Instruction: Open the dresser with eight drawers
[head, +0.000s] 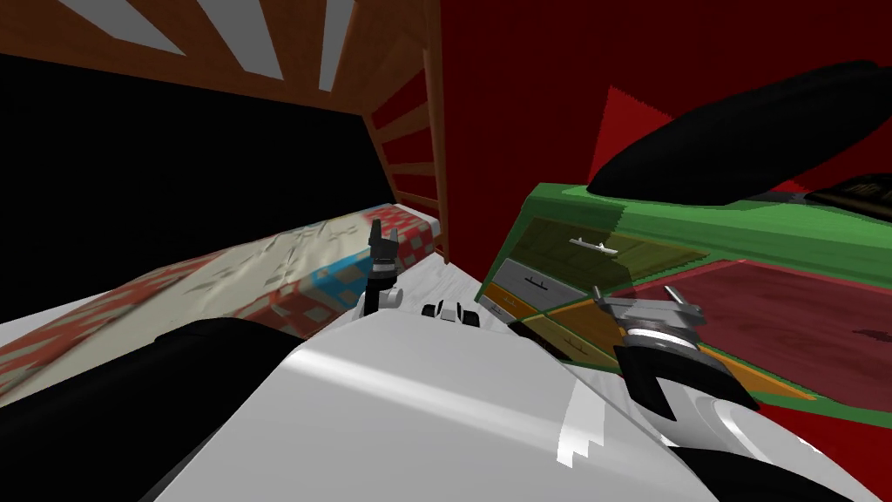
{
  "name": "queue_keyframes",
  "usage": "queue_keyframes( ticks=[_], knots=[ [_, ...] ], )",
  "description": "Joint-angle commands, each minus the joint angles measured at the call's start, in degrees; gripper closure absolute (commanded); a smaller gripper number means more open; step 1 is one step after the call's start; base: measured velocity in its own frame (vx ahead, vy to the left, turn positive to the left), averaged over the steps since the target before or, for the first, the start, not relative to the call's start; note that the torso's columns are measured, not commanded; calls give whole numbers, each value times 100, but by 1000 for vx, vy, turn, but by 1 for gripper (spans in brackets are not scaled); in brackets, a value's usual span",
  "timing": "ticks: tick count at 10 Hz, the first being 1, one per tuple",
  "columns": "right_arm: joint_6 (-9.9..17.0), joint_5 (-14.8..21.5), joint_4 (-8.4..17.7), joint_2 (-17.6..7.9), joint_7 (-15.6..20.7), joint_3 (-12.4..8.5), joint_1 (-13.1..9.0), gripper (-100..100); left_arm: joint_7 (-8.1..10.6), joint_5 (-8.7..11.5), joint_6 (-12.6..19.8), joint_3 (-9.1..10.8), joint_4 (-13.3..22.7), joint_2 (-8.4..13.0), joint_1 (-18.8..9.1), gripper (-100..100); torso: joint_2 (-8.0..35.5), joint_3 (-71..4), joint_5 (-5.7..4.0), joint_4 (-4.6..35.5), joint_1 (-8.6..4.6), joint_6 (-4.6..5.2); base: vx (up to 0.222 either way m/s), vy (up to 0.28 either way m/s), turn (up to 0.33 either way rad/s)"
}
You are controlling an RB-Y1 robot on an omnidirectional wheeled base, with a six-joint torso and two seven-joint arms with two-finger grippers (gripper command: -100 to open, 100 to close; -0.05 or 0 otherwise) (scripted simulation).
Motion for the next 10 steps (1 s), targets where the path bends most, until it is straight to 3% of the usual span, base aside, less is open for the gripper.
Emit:
queue_keyframes(
  ticks=[1,5,10],
  knots=[
    [11,76,-214,-150,84,-106,20,-100,0,0,0,0,0,1,-1,0,9,5,10,1,29,-10,-8,22,5],
    [216,279,-246,-318,236,-199,99,-100,0,0,0,0,0,1,-1,0,10,4,35,6,69,-4,18,23,-15],
    [216,279,-246,-318,236,-199,99,-100,0,0,0,1,0,1,-1,0,14,9,36,2,92,-16,2,10,-10]
  ],
)
